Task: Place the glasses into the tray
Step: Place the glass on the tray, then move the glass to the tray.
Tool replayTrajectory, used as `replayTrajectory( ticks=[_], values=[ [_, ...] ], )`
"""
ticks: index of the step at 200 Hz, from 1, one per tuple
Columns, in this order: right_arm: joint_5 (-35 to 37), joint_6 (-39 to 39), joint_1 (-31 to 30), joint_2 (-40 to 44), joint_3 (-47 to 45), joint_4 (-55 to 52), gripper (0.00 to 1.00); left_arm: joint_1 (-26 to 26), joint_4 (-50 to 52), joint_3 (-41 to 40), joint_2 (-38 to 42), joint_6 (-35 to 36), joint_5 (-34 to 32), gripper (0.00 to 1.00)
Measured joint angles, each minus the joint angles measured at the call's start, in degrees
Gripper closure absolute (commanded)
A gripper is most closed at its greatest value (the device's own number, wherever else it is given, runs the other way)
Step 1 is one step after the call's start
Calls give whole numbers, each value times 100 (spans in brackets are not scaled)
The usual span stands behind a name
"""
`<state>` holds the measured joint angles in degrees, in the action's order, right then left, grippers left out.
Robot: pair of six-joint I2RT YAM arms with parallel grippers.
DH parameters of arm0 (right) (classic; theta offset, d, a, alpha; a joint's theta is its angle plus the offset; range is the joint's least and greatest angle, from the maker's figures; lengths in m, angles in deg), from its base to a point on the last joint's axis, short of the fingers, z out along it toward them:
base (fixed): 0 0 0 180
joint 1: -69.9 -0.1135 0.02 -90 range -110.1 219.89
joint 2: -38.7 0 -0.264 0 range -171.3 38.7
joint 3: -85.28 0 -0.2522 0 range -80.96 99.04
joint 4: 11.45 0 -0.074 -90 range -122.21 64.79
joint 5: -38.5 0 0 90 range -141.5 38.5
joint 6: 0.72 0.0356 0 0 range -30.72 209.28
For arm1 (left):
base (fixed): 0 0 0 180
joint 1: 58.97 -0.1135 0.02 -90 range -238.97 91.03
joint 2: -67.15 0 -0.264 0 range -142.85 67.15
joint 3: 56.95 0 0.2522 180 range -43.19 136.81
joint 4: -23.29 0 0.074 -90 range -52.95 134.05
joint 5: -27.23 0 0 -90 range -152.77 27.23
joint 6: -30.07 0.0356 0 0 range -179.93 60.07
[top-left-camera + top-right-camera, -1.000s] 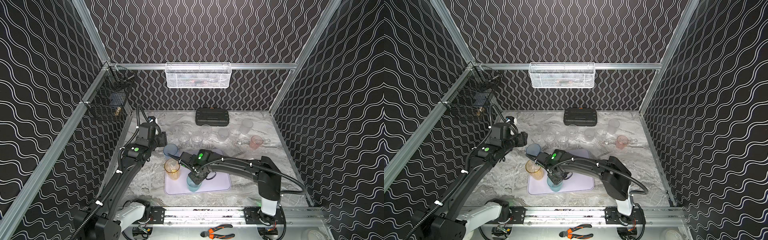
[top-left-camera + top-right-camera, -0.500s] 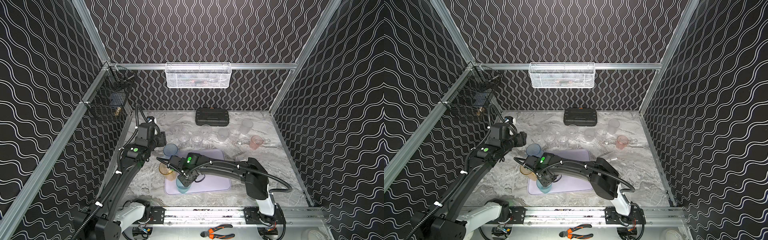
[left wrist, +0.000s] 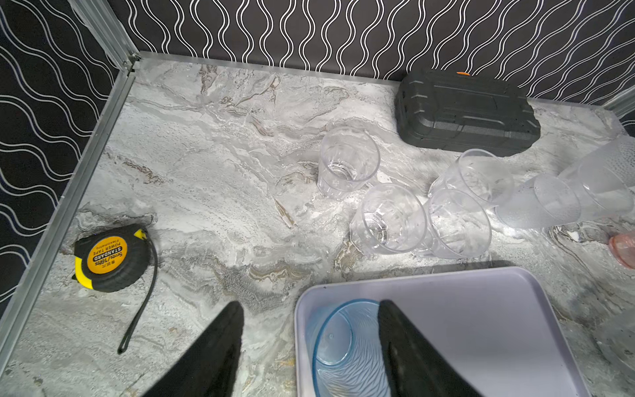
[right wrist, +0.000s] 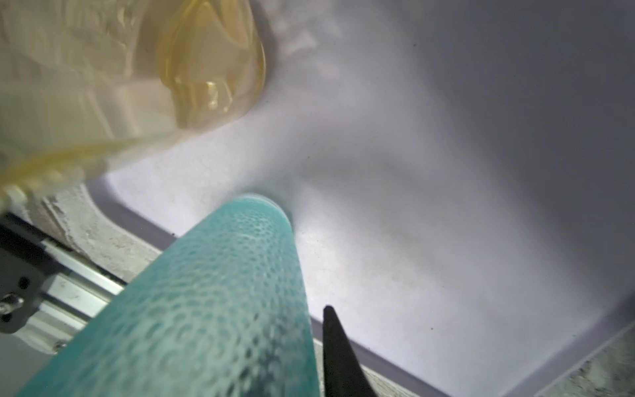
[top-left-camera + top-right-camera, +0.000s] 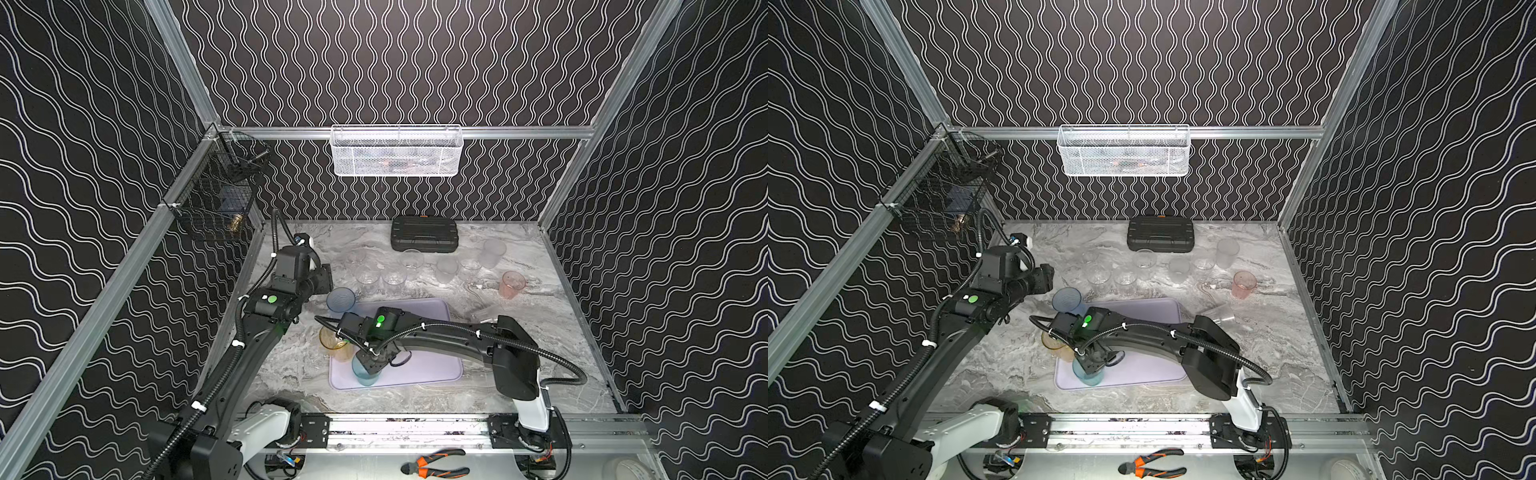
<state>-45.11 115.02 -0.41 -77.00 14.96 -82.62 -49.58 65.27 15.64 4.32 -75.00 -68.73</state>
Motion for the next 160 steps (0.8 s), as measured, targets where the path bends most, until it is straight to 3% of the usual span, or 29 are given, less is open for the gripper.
replayTrajectory(
  ticks=[76,121,160],
  values=[
    [-723,247,330,761,-798,634,64,0,-2,0,-87,-2,26,34],
    [-1467,525,654,1397,-1853,1296,75,-2,-4,0,-96,-20,94,34],
    [-1729,745,654,1447,-2109,1690,77,-2,-4,-7,-61,-76,170,34]
  ],
)
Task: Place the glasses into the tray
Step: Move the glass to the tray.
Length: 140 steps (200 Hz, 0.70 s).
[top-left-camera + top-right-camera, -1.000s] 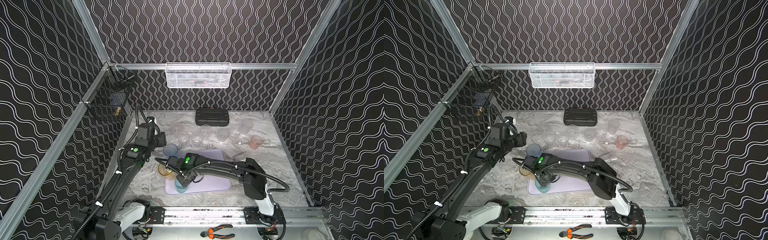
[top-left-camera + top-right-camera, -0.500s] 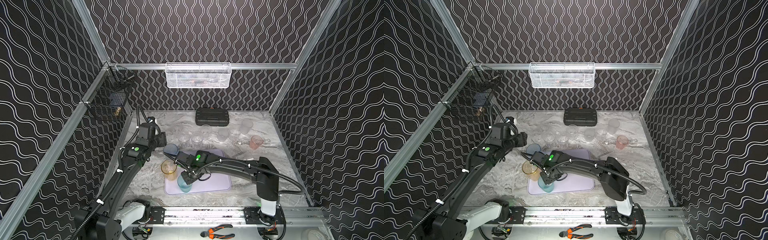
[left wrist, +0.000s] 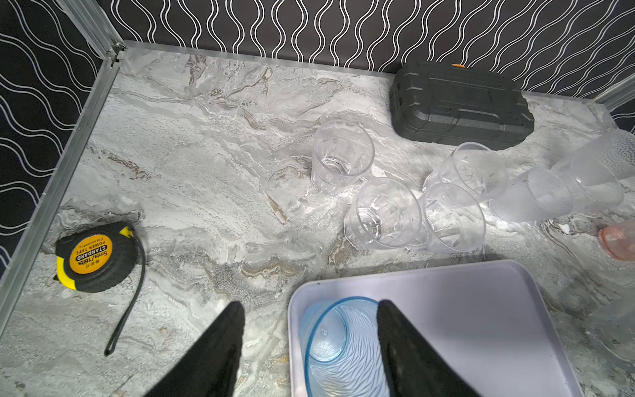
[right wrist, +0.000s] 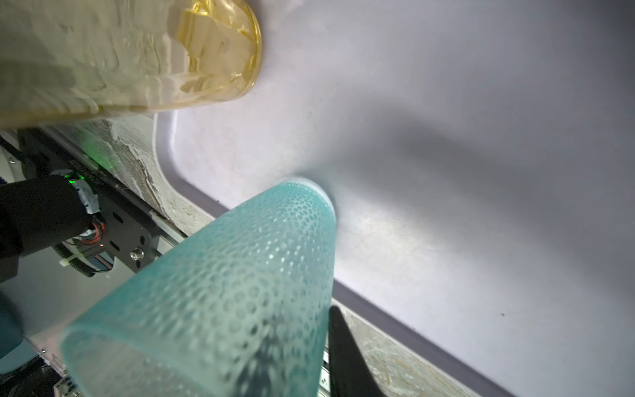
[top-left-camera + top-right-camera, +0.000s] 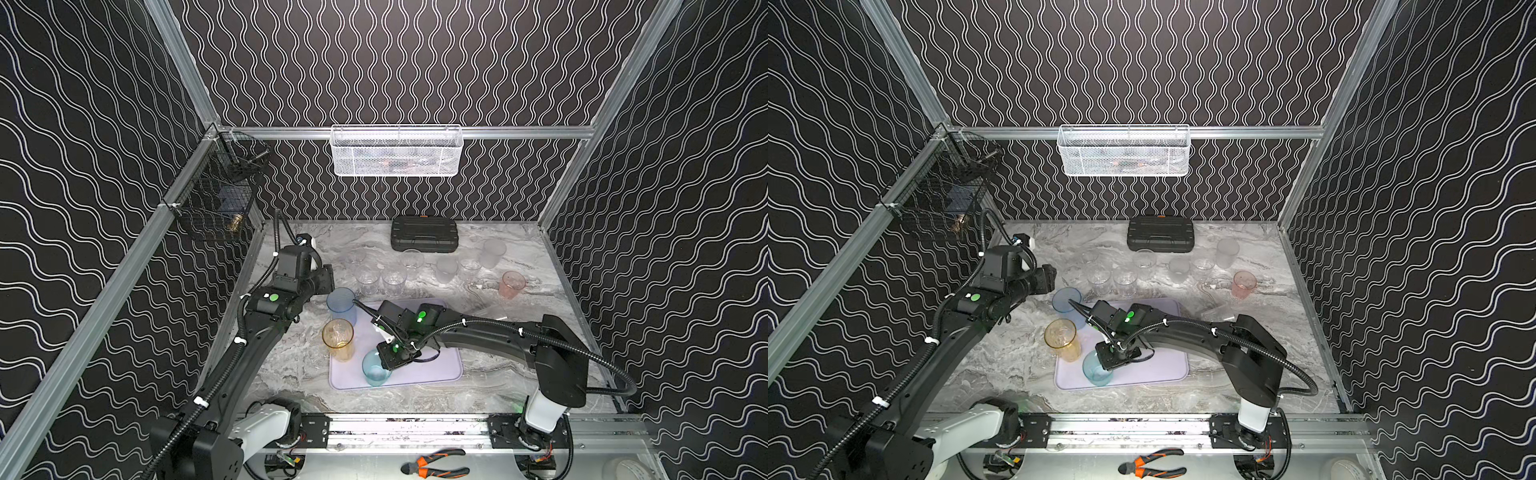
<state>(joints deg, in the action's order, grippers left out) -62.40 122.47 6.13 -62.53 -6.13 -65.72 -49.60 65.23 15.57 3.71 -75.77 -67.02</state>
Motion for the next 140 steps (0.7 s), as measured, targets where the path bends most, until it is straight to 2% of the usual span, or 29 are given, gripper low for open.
replayTrajectory(
  ticks=[140],
  values=[
    [7,820,-184,-575,586,400,76,0,-35,-103,85,-90,-4,34]
  ],
)
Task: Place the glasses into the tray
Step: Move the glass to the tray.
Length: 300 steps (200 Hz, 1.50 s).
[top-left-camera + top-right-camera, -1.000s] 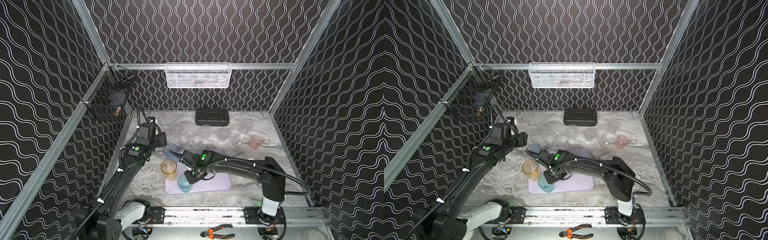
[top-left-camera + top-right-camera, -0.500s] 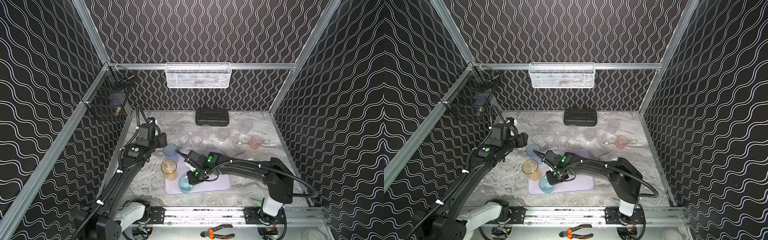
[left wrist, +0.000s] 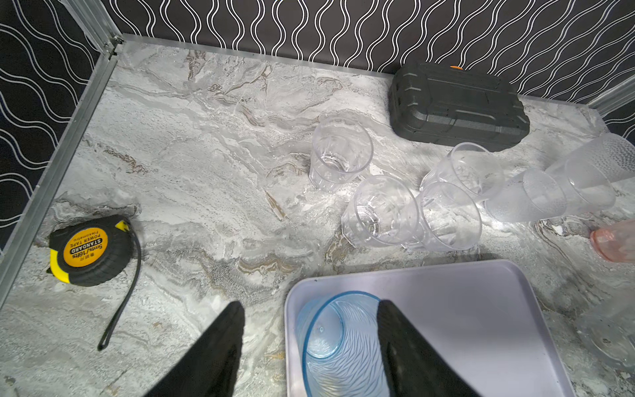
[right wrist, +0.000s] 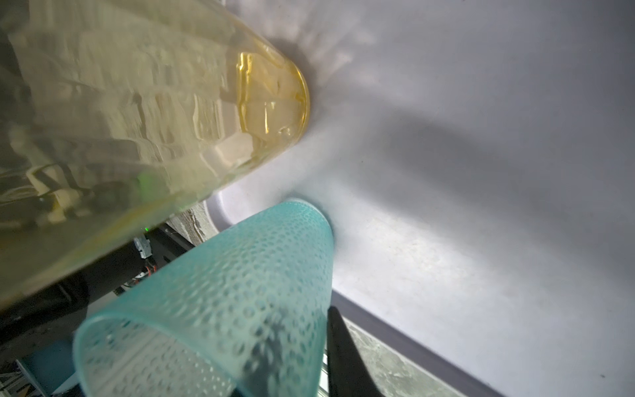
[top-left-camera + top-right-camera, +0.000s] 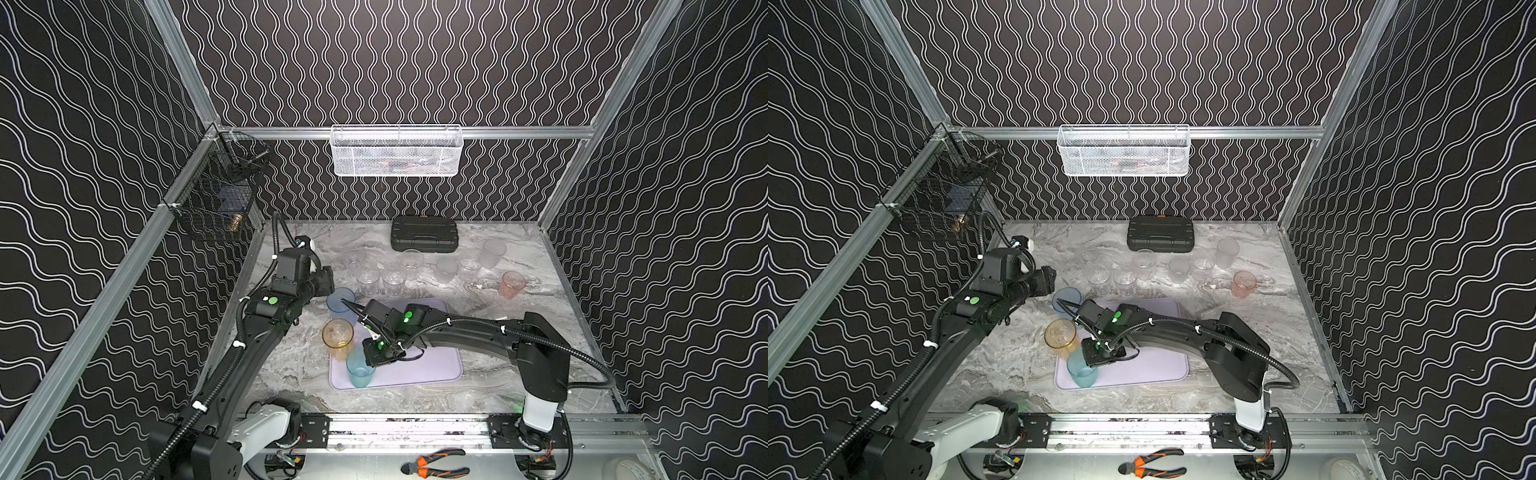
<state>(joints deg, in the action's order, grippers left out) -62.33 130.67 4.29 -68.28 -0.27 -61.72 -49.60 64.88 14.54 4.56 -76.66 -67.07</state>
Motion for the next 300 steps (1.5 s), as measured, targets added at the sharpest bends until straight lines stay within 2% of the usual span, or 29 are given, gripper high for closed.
replayTrajectory(
  ticks=[99,180,300],
  values=[
    [304,785,-210,-313,330,446,75,0,-127,63,-61,-4,0,34],
    [407,898,-254,-511,540,509,65,0,-136,52,-52,-4,0,34],
    [-136,850,-254,-365,492,564,63,0,-216,50,-114,-114,22,34]
  ],
)
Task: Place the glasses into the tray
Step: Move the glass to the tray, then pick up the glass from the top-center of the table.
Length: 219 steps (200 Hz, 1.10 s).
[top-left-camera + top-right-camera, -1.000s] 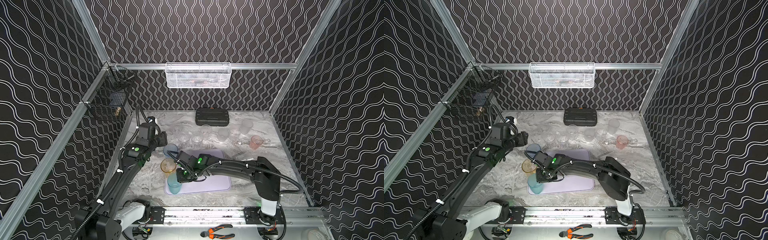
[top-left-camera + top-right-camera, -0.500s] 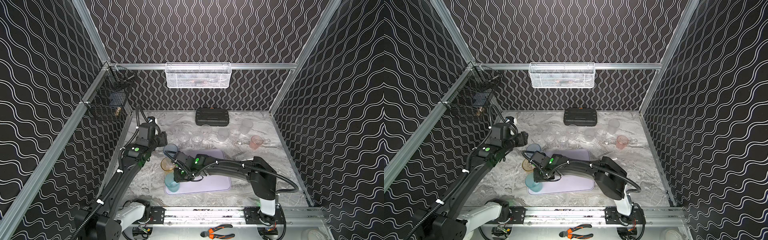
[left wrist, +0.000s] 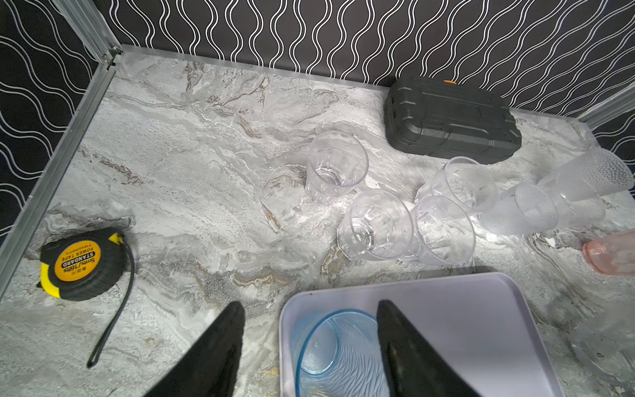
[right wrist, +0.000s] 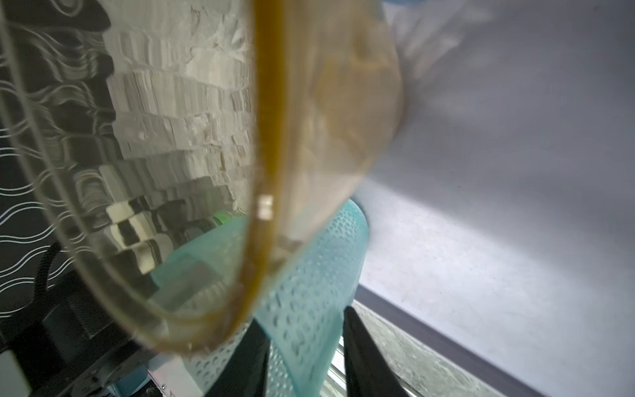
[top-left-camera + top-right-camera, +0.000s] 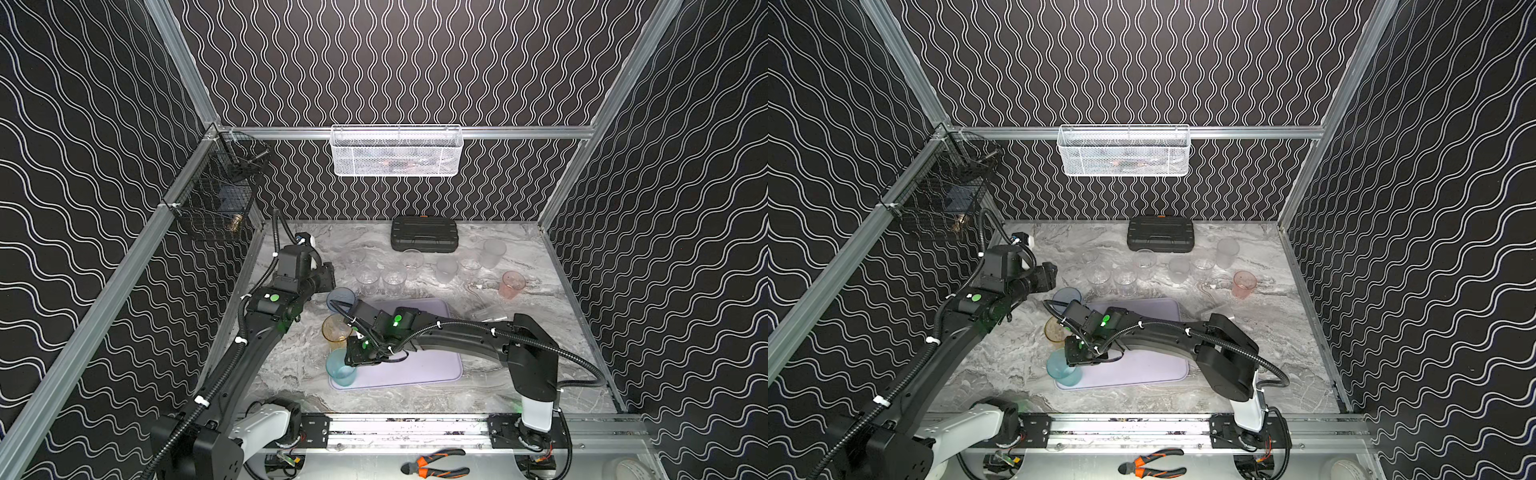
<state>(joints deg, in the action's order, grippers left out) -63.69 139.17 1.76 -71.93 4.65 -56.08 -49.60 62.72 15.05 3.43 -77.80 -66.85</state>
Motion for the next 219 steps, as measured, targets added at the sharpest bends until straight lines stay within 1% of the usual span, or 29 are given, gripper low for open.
replayTrajectory(
  ticks=[19,38,83,136,160,183,206,219],
  values=[
    [-31,0,2,-11,2,42,61,0,2,2,-2,2,-2,34],
    [-66,-81,13,26,-7,39,56,0,2,26,-24,2,-2,34],
    [-149,-409,227,514,-118,-63,46,0,4,201,-109,2,-4,34],
    [-179,-927,658,997,-52,-527,44,0,4,494,-262,4,-11,34],
    [-94,-1298,1165,1178,-26,-713,44,2,-11,529,-315,7,-22,35],
    [13,-1659,1888,1287,-133,-732,44,37,-122,417,-299,15,-24,35],
    [343,-1950,2647,1261,-254,-680,44,243,-328,177,-210,142,-46,34],
    [542,-2070,2973,1169,-240,-522,44,385,-496,52,-192,245,-81,34]
  ],
)
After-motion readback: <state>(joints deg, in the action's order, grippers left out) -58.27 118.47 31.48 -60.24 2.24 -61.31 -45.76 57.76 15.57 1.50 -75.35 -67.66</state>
